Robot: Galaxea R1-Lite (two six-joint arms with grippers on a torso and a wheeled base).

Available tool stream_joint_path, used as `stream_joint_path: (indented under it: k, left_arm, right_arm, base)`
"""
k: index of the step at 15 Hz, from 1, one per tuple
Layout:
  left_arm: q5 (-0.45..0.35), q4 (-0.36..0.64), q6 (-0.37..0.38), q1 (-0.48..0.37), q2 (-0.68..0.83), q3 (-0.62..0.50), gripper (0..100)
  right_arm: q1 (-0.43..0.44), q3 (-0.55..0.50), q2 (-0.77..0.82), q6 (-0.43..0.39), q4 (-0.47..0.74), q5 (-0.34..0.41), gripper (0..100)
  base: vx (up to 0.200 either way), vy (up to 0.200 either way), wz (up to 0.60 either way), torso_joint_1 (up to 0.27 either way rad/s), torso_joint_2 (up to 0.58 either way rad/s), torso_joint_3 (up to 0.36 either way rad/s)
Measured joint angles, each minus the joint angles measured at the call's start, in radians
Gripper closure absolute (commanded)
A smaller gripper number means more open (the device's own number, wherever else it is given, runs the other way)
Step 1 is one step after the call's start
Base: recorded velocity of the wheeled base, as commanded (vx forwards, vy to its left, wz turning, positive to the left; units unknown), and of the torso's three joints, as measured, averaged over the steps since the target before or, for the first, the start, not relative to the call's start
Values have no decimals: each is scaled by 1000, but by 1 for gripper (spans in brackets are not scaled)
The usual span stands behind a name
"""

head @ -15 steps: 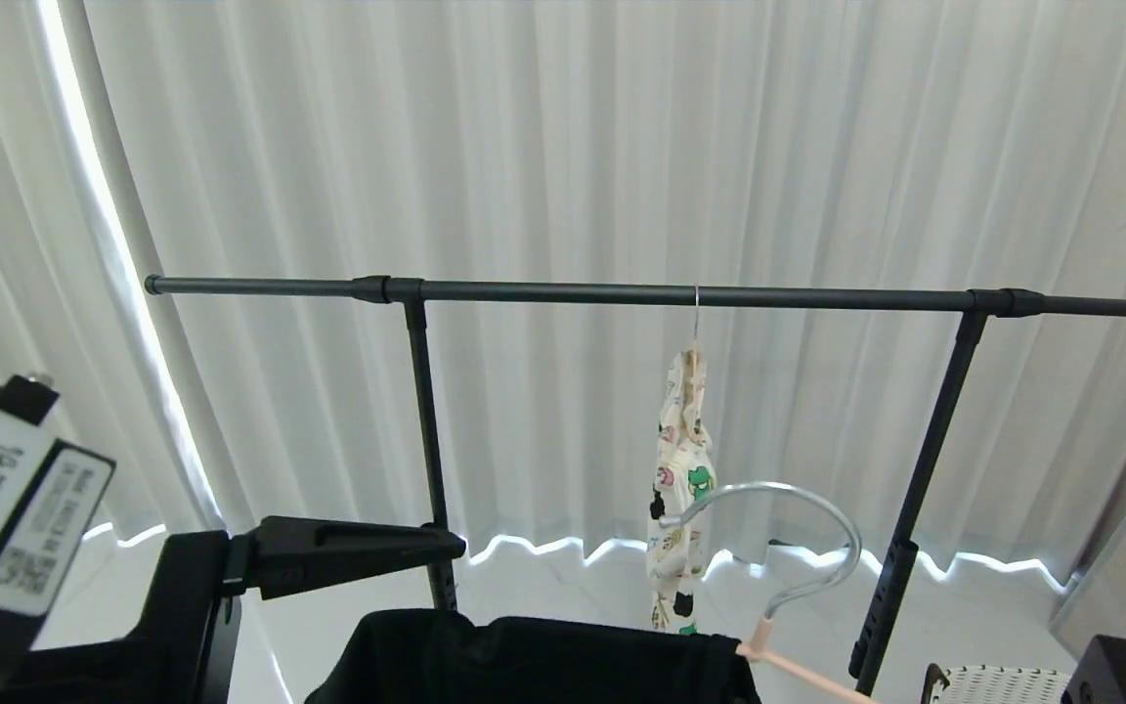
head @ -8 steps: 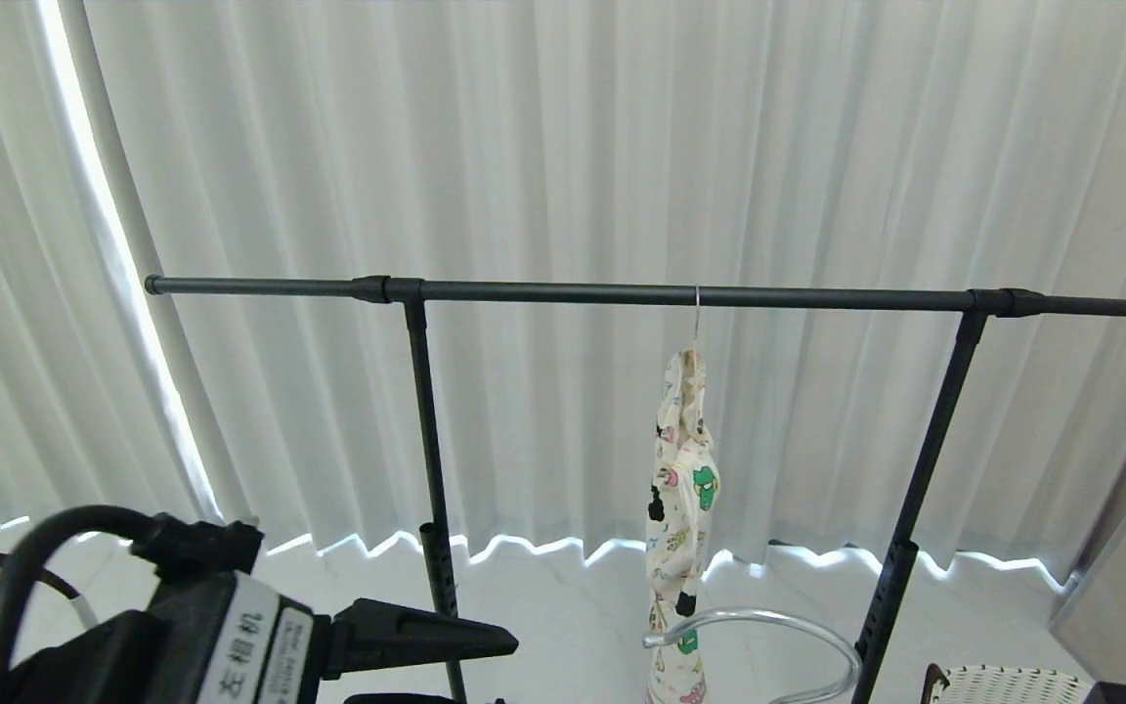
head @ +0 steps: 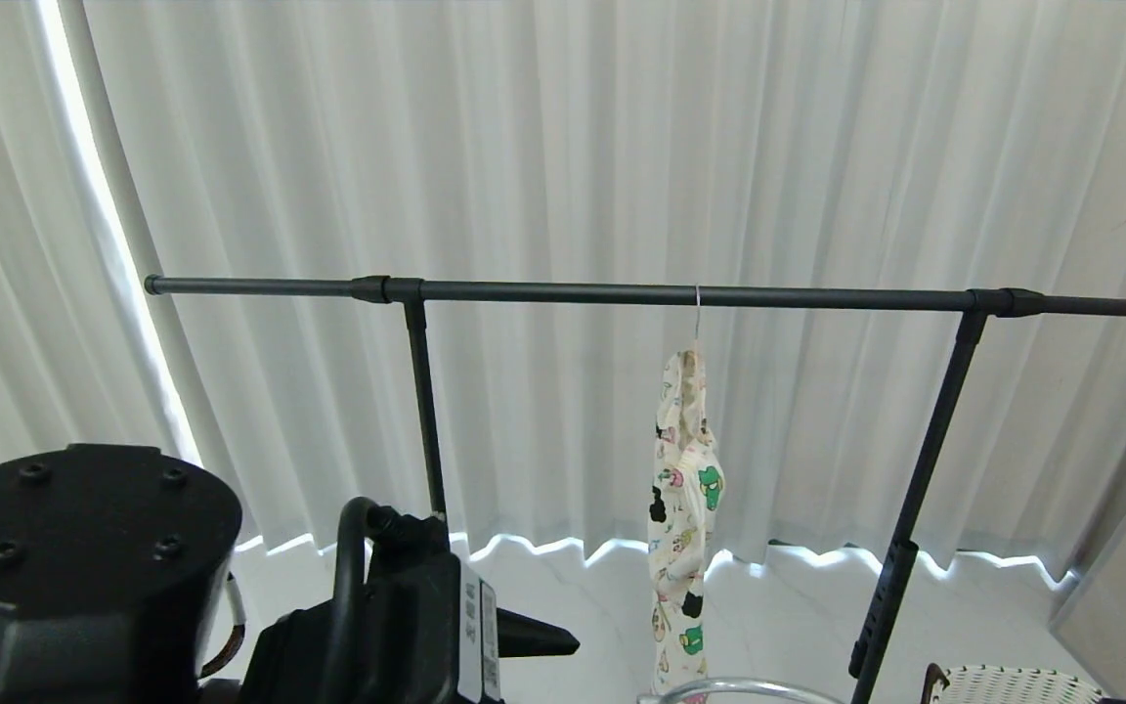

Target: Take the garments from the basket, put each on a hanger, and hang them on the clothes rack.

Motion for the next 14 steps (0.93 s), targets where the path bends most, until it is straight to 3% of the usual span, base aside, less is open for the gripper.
stream_joint_path:
  k: [5, 6, 14]
  left_arm:
    - [-11, -38, 1, 9, 49, -3, 0]
    - [-11, -38, 1, 9, 52, -1, 100]
    - [-12, -36, 0, 9, 56, 3, 100]
  right_arm:
    - [1, -10, -1, -6, -1, 0, 100]
    - [1, -16, 0, -6, -1, 0, 100]
    - [1, -44, 2, -6, 1, -3, 100]
  base:
    - [0, 0, 0, 0, 0, 0]
    - [0, 0, 0, 0, 0, 0]
    - [0, 0, 0, 0, 0, 0]
